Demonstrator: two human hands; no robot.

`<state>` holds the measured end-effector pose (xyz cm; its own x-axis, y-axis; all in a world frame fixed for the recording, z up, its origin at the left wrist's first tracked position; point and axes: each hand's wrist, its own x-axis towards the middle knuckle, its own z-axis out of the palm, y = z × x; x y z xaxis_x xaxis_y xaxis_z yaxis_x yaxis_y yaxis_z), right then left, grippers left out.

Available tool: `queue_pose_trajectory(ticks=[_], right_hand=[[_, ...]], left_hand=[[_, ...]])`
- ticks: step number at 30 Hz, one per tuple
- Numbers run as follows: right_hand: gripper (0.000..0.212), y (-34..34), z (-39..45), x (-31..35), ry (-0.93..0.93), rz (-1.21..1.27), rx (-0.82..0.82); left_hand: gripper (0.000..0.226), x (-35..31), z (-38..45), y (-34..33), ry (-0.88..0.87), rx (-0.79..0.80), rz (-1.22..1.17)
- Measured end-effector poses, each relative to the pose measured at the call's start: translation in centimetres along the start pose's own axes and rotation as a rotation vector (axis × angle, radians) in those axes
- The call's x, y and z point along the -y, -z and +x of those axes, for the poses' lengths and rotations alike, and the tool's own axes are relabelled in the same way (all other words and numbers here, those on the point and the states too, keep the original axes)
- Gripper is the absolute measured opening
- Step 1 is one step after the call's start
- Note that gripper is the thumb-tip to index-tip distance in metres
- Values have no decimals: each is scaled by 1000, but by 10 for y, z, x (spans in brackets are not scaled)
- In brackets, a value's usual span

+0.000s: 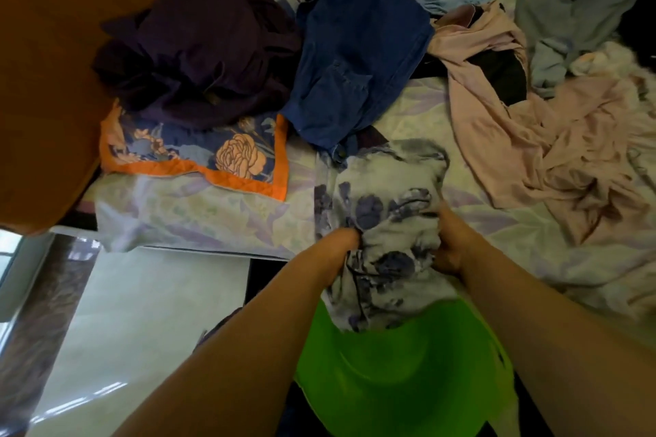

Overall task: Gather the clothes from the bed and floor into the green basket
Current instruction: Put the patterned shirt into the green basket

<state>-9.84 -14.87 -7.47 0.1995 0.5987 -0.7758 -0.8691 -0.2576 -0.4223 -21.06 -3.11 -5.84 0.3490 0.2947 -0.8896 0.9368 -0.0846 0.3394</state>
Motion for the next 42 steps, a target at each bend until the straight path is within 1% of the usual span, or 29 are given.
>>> queue_pose_trajectory(ticks=[1,3,4,5,7,10,11,13,14,16,18,19,21,22,23,25,26,27,28,29,31,33,34,36,38,39,41,42], right_hand=[[58,-1,-5,-4,23,-53,15],[53,3,-12,-20,-29,-184,8],[49,6,-14,-32,-84,-296,2],[46,9,-16,-42,-125,-350,3],[39,14,-22,-62,-179,-445,-30],[21,19,-33,-82,-273,-634,-149],[21,22,-38,-88,-304,-718,-203],[40,31,-44,-95,-366,-893,-274],[44,34,-49,-98,-381,-951,-298],[41,28,-63,-96,-363,-999,-324],[42,26,-76,-97,-315,-1063,-307],[40,27,-79,-97,-296,-1151,-289],[26,24,-88,-100,-224,-1319,-291],[28,24,-92,-104,-183,-1354,-310],[33,27,-92,-108,-149,-1379,-317],[32,22,-106,-112,-77,-1427,-312],[31,20,-114,-113,-26,-1492,-289],[34,17,-122,-113,10,-1569,-267],[35,12,-134,-111,61,-1626,-253],[32,7,-145,-109,105,-1665,-239],[29,-5,-169,-100,212,-1692,-186],[28,-14,-187,-88,279,-1646,-126],[28,-20,-201,-79,301,-1632,-97],[23,-29,-222,-61,353,-1645,-63],[16,-37,-239,-41,385,-1688,-27],[16,-42,-247,-32,414,-1706,-11],[18,-50,-260,-17,465,-1713,6],[19,-52,-267,-12,477,-1724,9]], left_hand=[[32,11,3,-4,-15,43,-28],[33,30,15,-13,-43,61,153],[39,43,14,-20,-33,87,250],[40,52,11,-25,-22,152,296],[32,68,-8,-38,-3,275,328],[42,75,-29,-53,3,358,349],[42,78,-31,-59,17,375,355],[45,80,-28,-65,21,390,424],[46,81,-32,-68,28,379,493],[45,85,-31,-71,-1,334,583],[41,90,-34,-72,-43,273,566],[38,91,-35,-73,-63,234,560],[30,91,-40,-72,-59,164,552],[25,88,-52,-71,-51,127,514],[26,85,-57,-71,-62,98,475],[34,77,-75,-70,-127,50,360],[37,71,-89,-69,-162,36,311],[40,67,-98,-69,-178,12,276],[48,63,-112,-67,-191,-9,270],[61,58,-124,-66,-200,-27,273],[81,49,-151,-64,-265,-54,296],[85,39,-175,-64,-375,-44,314],[82,32,-191,-65,-427,-37,359],[64,24,-209,-67,-463,-29,424],[43,17,-225,-67,-485,-75,370],[37,13,-233,-66,-509,-112,342],[39,4,-248,-61,-533,-177,411],[42,-1,-255,-58,-533,-206,514]])
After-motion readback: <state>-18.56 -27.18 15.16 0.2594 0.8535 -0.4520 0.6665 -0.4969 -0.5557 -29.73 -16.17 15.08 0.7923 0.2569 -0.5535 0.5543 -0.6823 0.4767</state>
